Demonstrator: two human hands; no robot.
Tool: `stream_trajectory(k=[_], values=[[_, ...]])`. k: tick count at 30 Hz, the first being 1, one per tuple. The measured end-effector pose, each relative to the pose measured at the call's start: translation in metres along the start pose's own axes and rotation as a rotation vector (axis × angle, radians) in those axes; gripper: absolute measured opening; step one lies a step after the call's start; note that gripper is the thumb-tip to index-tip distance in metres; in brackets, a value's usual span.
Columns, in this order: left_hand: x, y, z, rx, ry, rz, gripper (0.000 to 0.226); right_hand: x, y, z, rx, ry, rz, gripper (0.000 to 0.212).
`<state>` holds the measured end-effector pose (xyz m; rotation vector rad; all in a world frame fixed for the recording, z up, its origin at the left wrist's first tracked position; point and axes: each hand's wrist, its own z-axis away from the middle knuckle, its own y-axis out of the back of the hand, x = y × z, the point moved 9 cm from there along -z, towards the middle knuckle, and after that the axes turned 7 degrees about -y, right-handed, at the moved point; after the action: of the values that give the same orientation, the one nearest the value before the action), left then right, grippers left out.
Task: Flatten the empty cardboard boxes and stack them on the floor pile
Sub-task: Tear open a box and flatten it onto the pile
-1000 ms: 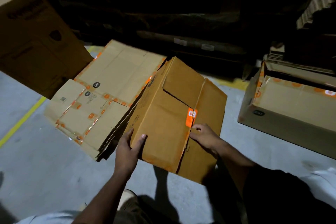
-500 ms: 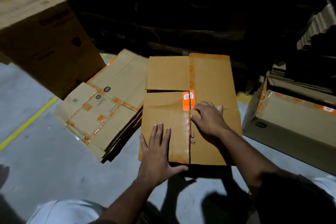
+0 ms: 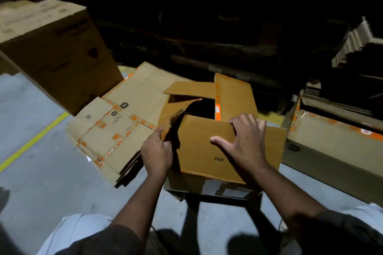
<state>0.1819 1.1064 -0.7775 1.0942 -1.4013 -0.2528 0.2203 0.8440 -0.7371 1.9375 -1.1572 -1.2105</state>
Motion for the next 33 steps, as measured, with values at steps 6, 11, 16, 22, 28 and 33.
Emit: stream_trajectory(k=[6, 11, 16, 22, 28, 33], values=[[-0.002, 0.007, -0.015, 0.045, 0.115, 0.118, 0.036, -0.026, 0.042, 0.029, 0.096, 0.188, 0.056, 0.043], [-0.001, 0.012, -0.027, -0.067, 0.12, 0.165, 0.029, -0.044, 0.061, 0.053, -0.025, 0.288, 0.077, 0.029], [-0.009, 0.011, -0.02, -0.174, 0.116, 0.234, 0.023, -0.043, 0.069, 0.076, -0.22, 0.197, 0.007, 0.042], [-0.012, 0.012, -0.013, -0.347, 0.215, 0.289, 0.031, -0.025, 0.038, 0.11, -0.486, -0.017, -0.01, 0.047], [-0.027, -0.014, 0.014, -0.353, 0.331, 0.372, 0.102, 0.024, 0.012, 0.098, -0.503, -0.34, -0.035, 0.041], [-0.036, -0.011, 0.019, -0.223, 0.448, 0.367, 0.095, 0.036, 0.038, 0.088, -0.174, -0.378, 0.055, 0.031]])
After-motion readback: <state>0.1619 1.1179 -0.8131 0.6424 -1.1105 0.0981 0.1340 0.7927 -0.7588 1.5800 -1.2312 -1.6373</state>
